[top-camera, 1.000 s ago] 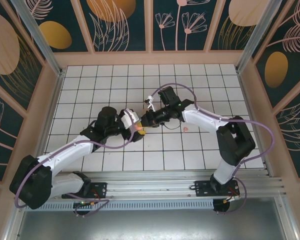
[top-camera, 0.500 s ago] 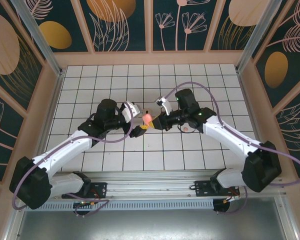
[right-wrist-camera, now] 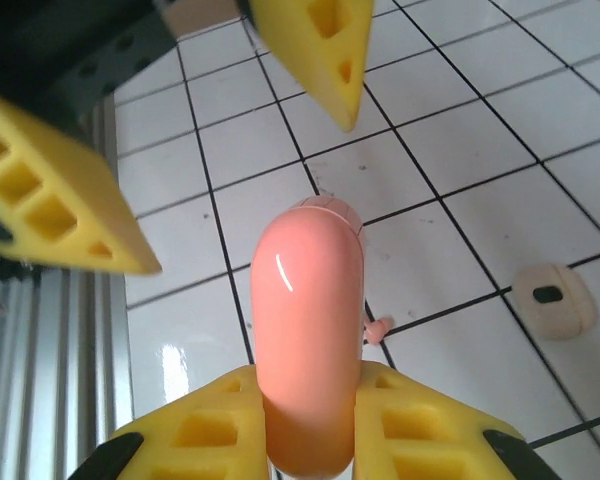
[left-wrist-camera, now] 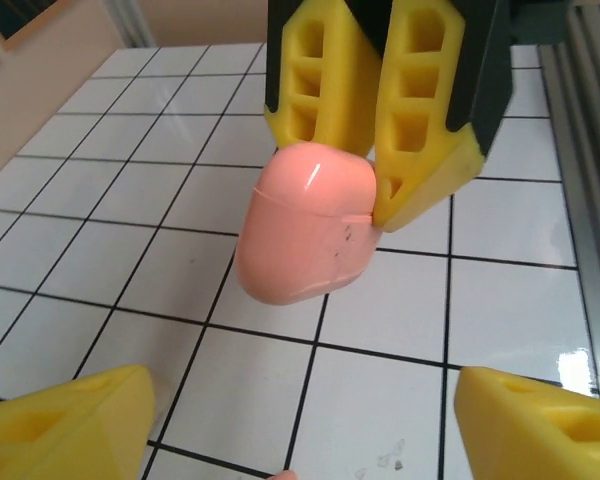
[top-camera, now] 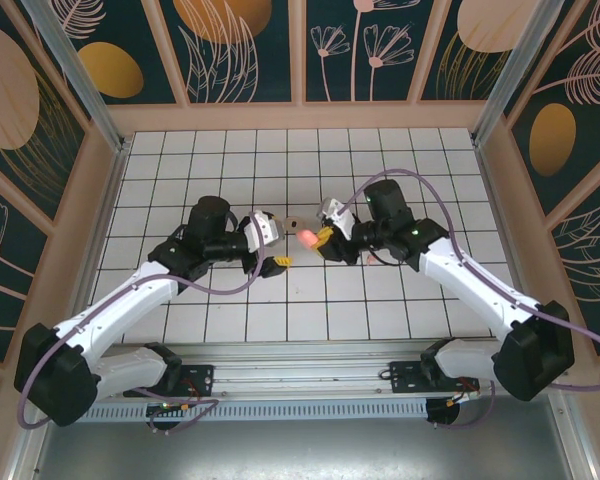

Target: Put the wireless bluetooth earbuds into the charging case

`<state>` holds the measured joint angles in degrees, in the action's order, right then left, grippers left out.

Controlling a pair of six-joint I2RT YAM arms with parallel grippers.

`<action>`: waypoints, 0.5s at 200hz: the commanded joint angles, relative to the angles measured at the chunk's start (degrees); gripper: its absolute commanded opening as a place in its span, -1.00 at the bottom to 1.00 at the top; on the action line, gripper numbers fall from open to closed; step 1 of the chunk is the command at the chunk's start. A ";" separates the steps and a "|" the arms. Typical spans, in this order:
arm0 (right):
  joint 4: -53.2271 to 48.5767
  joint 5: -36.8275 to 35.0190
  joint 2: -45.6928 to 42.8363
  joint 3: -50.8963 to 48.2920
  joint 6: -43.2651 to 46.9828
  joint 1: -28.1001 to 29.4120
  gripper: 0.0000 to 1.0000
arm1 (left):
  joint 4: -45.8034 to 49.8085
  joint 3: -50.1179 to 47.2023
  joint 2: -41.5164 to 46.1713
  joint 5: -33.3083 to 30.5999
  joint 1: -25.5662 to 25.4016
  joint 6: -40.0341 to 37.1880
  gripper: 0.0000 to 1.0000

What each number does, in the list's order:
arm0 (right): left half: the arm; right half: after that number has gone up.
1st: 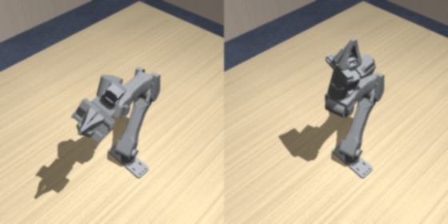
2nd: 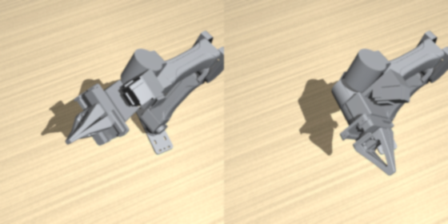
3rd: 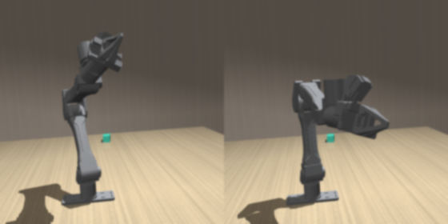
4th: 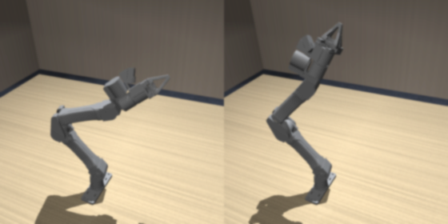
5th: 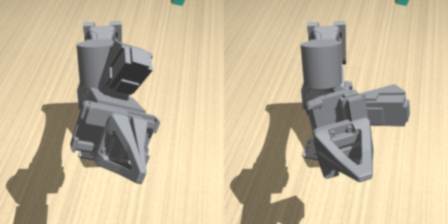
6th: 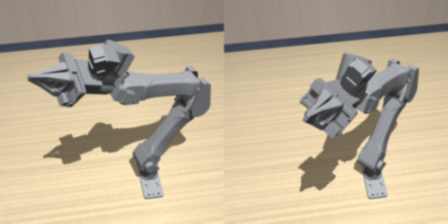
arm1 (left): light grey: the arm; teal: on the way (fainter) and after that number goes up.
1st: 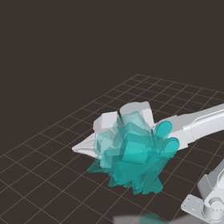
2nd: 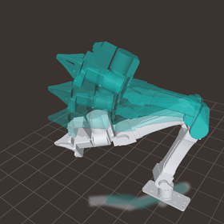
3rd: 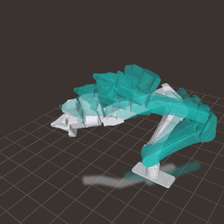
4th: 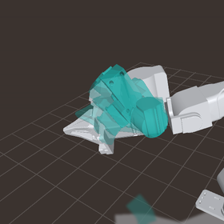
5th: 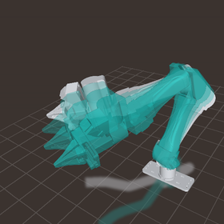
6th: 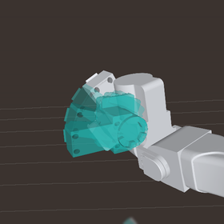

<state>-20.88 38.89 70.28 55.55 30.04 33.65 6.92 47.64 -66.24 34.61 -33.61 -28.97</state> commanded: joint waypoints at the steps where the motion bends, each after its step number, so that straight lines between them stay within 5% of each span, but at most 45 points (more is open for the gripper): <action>1: -0.92 2.47 -4.72 -2.97 16.36 1.54 -0.80 | 3.74 1.82 0.35 4.39 -0.16 -7.75 0.40; 25: -1.05 3.62 -6.63 -4.89 25.57 3.29 -0.86 | 6.58 2.80 -0.34 5.45 -0.15 -11.28 0.26; 100: -3.72 5.58 -0.04 0.55 26.34 4.56 -0.87 | 11.63 4.34 -0.72 10.66 -0.18 -18.35 0.08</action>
<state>-23.22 42.52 68.73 52.90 54.22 37.56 15.31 49.71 -66.37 42.09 -33.61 -43.68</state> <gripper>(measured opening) 0.189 0.549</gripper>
